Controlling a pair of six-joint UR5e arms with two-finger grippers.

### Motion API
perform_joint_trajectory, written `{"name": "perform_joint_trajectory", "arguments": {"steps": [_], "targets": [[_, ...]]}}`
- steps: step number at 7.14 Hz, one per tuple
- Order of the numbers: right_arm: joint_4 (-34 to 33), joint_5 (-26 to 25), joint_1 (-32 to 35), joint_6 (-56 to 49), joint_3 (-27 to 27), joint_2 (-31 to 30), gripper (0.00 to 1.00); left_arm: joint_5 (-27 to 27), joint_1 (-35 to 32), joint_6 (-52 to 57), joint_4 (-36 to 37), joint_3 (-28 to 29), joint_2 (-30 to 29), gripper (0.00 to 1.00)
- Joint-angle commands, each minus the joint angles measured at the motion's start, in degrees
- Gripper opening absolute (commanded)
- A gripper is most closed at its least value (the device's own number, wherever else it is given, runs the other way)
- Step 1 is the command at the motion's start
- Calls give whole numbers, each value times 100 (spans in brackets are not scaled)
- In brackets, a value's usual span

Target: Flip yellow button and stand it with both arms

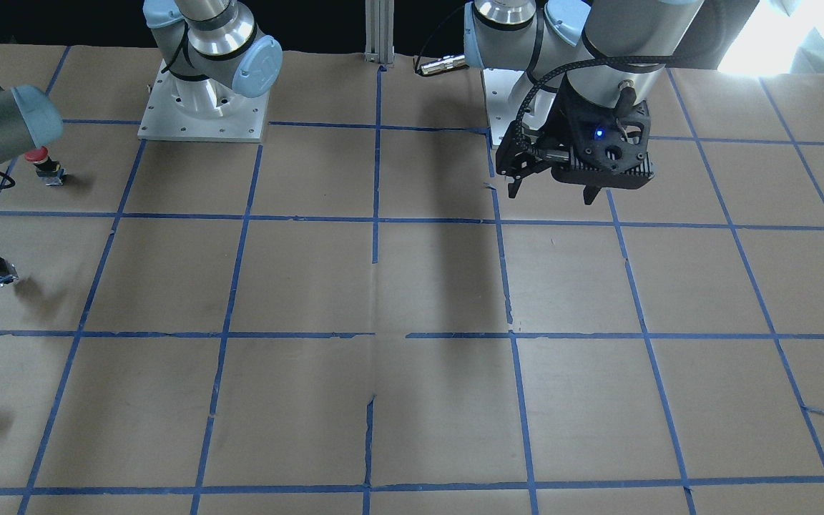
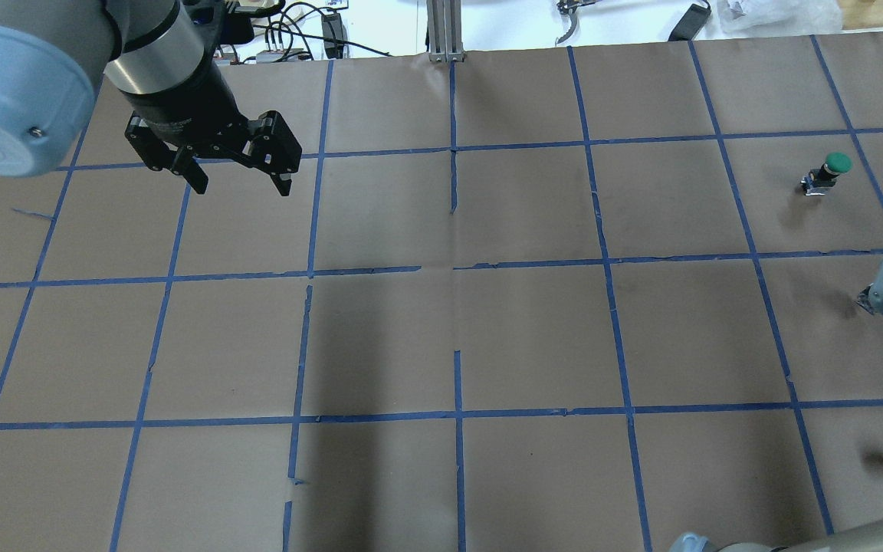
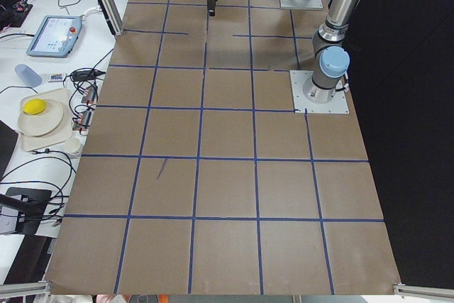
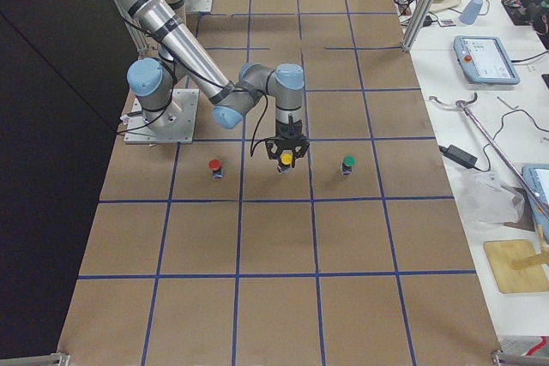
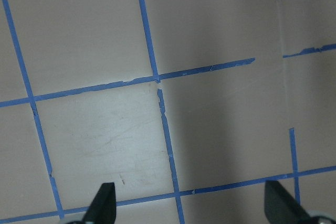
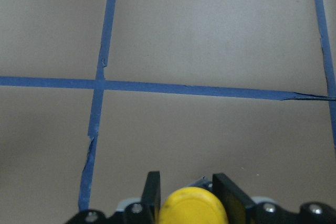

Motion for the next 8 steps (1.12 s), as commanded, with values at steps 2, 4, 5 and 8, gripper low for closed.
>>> {"name": "perform_joint_trajectory", "arguments": {"steps": [2, 4, 5, 8], "targets": [[3, 451, -22, 10, 2, 10, 11, 12, 25, -491, -79, -3, 60, 100], [3, 452, -22, 89, 10, -69, 12, -154, 287, -473, -105, -55, 173, 100], [160, 409, -22, 194, 63, -165, 18, -199, 402, -473, -184, -12, 218, 100], [197, 374, -40, 2430, 116, -298, 17, -146, 421, -473, -764, 251, 306, 100]]}}
